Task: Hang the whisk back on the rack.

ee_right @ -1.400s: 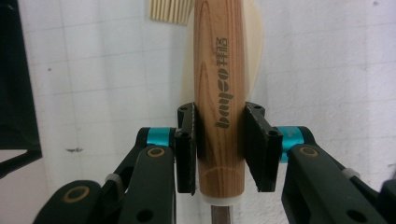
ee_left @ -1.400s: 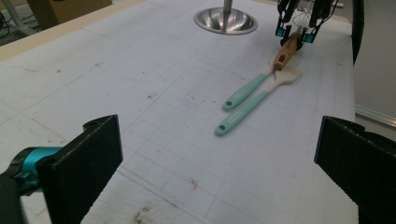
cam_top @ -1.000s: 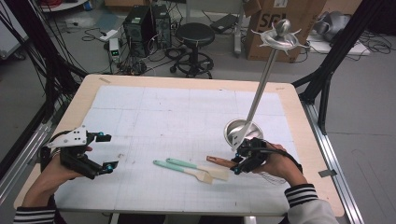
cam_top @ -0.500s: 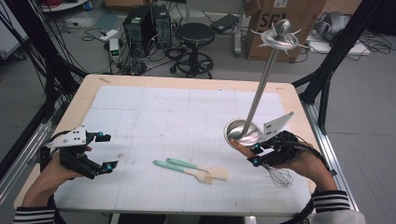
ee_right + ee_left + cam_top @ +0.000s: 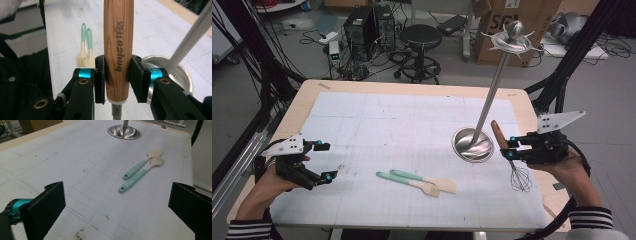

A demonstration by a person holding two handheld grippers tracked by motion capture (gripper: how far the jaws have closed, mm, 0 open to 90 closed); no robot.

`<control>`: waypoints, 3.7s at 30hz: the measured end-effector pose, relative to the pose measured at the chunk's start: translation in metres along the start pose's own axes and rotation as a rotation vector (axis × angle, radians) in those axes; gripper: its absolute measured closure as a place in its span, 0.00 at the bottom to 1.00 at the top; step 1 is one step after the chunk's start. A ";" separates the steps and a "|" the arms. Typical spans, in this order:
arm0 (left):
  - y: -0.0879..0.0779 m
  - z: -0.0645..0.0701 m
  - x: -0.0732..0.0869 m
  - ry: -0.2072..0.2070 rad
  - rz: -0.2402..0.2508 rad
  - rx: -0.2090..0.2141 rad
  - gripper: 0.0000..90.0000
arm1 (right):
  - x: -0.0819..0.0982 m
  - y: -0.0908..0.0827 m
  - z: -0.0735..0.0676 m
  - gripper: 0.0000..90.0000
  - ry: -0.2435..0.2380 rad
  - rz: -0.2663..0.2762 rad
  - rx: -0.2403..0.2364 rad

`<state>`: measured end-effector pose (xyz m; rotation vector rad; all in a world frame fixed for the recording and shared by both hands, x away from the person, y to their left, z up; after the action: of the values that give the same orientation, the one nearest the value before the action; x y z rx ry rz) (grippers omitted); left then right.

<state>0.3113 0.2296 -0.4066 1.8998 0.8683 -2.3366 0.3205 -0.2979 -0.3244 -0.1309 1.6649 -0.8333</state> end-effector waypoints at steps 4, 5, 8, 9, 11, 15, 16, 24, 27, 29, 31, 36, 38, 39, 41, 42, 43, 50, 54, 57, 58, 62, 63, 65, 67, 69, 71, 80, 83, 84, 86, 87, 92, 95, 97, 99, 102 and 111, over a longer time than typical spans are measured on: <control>0.001 0.001 0.000 0.005 -0.004 0.004 0.02 | -0.007 -0.016 0.005 0.75 0.018 0.029 0.009; 0.001 0.001 0.000 0.005 -0.005 0.005 0.02 | -0.009 -0.020 0.006 0.75 0.024 0.032 0.008; 0.001 0.001 0.000 0.004 -0.004 0.007 0.02 | -0.016 -0.031 0.012 0.75 0.035 0.041 0.017; 0.001 0.001 0.000 0.006 -0.005 0.007 0.02 | -0.018 -0.035 0.013 0.75 0.035 0.040 0.017; 0.000 0.001 0.000 0.005 -0.003 0.008 0.02 | -0.022 -0.042 0.016 0.75 0.035 0.044 0.021; -0.001 -0.001 0.000 -0.002 0.003 0.005 0.02 | -0.029 -0.056 0.023 0.75 0.037 0.052 0.035; -0.001 -0.001 0.000 -0.002 0.004 0.007 0.02 | -0.031 -0.060 0.025 0.75 0.044 0.052 0.044; 0.003 -0.002 0.001 0.001 -0.005 0.013 0.02 | -0.041 -0.084 0.039 0.75 0.064 0.084 0.064; 0.003 -0.003 0.002 -0.002 -0.011 0.012 0.02 | -0.043 -0.090 0.044 0.75 0.070 0.090 0.069; 0.003 -0.003 0.002 -0.005 -0.007 0.012 0.02 | -0.045 -0.093 0.048 0.75 0.080 0.088 0.072; 0.002 -0.004 0.001 -0.003 -0.006 0.010 0.02 | -0.049 -0.096 0.052 0.75 0.082 0.087 0.074; 0.000 -0.005 0.001 -0.009 0.001 0.005 0.02 | -0.063 -0.101 0.061 0.75 0.076 0.091 0.078; 0.000 -0.005 0.001 -0.010 0.001 0.009 0.02 | -0.070 -0.104 0.064 0.75 0.077 0.087 0.080; 0.001 -0.005 0.001 -0.010 0.000 0.010 0.02 | -0.073 -0.105 0.066 0.75 0.074 0.085 0.081; 0.001 -0.005 0.001 -0.006 -0.005 0.010 0.02 | -0.080 -0.108 0.069 0.75 0.064 0.089 0.089; 0.002 -0.005 0.002 -0.009 -0.006 0.009 0.02 | -0.083 -0.110 0.069 0.75 0.065 0.091 0.090; 0.002 -0.005 0.002 -0.008 -0.010 0.008 0.02 | -0.086 -0.111 0.070 0.75 0.061 0.093 0.092; 0.001 -0.004 0.001 -0.005 -0.007 0.008 0.02 | -0.101 -0.115 0.077 0.75 0.043 0.081 0.109; 0.001 -0.004 0.001 -0.005 -0.006 0.006 0.02 | -0.107 -0.116 0.079 0.75 0.037 0.083 0.109; 0.002 -0.004 0.001 -0.003 -0.009 0.008 0.02 | -0.109 -0.114 0.083 0.75 0.037 0.076 0.119; 0.002 -0.004 0.001 -0.004 -0.009 0.008 0.02 | -0.109 -0.114 0.084 0.75 0.038 0.080 0.116; 0.001 -0.004 0.001 -0.005 -0.009 0.006 0.02 | -0.109 -0.111 0.088 0.75 0.049 0.083 0.115; 0.001 -0.004 0.001 -0.005 -0.007 0.007 0.02 | -0.109 -0.110 0.088 0.75 0.049 0.080 0.112; 0.001 -0.004 0.001 -0.006 -0.008 0.005 0.02 | -0.109 -0.109 0.089 0.75 0.049 0.074 0.116; 0.001 -0.004 0.002 -0.004 -0.012 0.006 0.02 | -0.108 -0.109 0.089 0.75 0.053 0.086 0.113; 0.001 -0.004 0.002 -0.004 -0.011 0.006 0.02 | -0.107 -0.109 0.089 0.75 0.051 0.086 0.114; 0.001 -0.004 0.001 -0.003 -0.010 0.006 0.02 | -0.104 -0.108 0.089 0.75 0.057 0.087 0.111; 0.001 -0.003 0.001 -0.003 -0.011 0.008 0.02 | -0.098 -0.099 0.088 0.75 0.064 0.071 0.100; 0.002 -0.003 0.002 -0.002 -0.012 0.008 0.02 | -0.100 -0.095 0.087 0.75 0.061 0.071 0.093; 0.001 -0.003 0.001 -0.004 -0.011 0.007 0.02 | -0.101 -0.093 0.087 0.75 0.055 0.073 0.093; 0.001 -0.003 0.001 -0.003 -0.007 0.010 0.02 | -0.102 -0.089 0.085 0.75 0.055 0.069 0.084; 0.001 -0.003 0.001 0.000 -0.008 0.009 0.02 | -0.103 -0.087 0.085 0.75 0.056 0.067 0.080; 0.000 -0.004 0.001 -0.003 -0.002 0.008 0.02 | -0.105 -0.078 0.085 0.75 0.057 0.068 0.072; 0.000 -0.003 0.001 -0.006 -0.003 0.010 0.02 | -0.106 -0.072 0.086 0.75 0.057 0.069 0.067; 0.000 -0.003 0.001 -0.005 -0.002 0.011 0.02 | -0.107 -0.067 0.086 0.75 0.063 0.071 0.062; 0.000 -0.003 0.001 -0.003 -0.001 0.010 0.02 | -0.108 -0.062 0.087 0.75 0.060 0.067 0.057; -0.001 -0.004 0.001 -0.006 0.001 0.010 0.02 | -0.110 -0.055 0.087 0.75 0.055 0.062 0.044; -0.001 -0.005 0.001 -0.007 0.001 0.011 0.02 | -0.114 -0.047 0.086 0.74 0.051 0.073 0.017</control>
<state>0.3148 0.2329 -0.4073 1.8948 0.8549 -2.3511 0.4140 -0.3128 -0.2074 -0.0367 1.6999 -0.8013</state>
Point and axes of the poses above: each handheld gripper's, and its own axes: y roughly forward along the jaws, x roughly out of its underside, z roughly to its right, the point moved 7 cm from there along y, roughly forward along the jaws, and after that the axes turned 4 degrees about x, right-handed, at the moved point
